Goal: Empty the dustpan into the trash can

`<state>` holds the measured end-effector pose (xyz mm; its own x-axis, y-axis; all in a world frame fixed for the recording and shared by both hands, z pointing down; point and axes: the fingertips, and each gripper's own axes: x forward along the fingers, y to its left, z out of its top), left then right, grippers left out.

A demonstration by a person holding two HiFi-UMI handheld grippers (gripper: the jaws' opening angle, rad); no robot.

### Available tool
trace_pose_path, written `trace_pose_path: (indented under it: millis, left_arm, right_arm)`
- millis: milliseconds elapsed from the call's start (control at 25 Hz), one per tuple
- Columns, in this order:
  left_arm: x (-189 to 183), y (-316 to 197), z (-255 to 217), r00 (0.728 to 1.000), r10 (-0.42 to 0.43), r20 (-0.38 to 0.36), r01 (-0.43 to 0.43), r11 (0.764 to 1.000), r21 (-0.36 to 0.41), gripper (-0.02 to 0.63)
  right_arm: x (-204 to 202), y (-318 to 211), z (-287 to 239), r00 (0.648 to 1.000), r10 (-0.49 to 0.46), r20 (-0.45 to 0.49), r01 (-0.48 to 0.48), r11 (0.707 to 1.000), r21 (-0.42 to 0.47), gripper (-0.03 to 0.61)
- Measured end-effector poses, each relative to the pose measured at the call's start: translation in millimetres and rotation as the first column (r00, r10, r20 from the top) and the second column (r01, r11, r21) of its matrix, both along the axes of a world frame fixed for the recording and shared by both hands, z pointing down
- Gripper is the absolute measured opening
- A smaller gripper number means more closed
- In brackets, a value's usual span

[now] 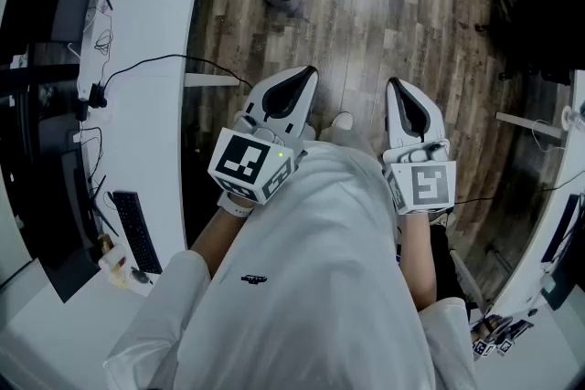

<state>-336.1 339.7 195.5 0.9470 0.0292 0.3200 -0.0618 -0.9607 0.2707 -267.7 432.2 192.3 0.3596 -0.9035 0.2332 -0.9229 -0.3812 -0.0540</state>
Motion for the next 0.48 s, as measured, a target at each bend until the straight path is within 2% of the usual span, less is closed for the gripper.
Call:
trace_pose_path:
  millis: [160,360,480]
  left_arm:
    - [6.4,12.0,-1.0,1.0,0.008,-0.001,-0.008,1.0,-0.015,0.006]
    - [26.8,26.4,-5.9,0.999,0.032,-0.003,-0.032,0.999,0.002,0.006]
    - [39.7,38.2,-5.7,0.999,0.043,0.004,-0.043,0.999,0.014,0.006]
  right_arm:
    - [9.1,18.9,8.0,1.0,0.019,0.006,-0.019,1.0,-0.018,0.009]
    - [23.7,38.4,16.5,0.998,0.043,0.048,-0.042,0.999,-0.019,0.009]
    - [34.7,53.4,22.0,0.994,0.065,0.091,-0.068,0.997,0.027,0.009]
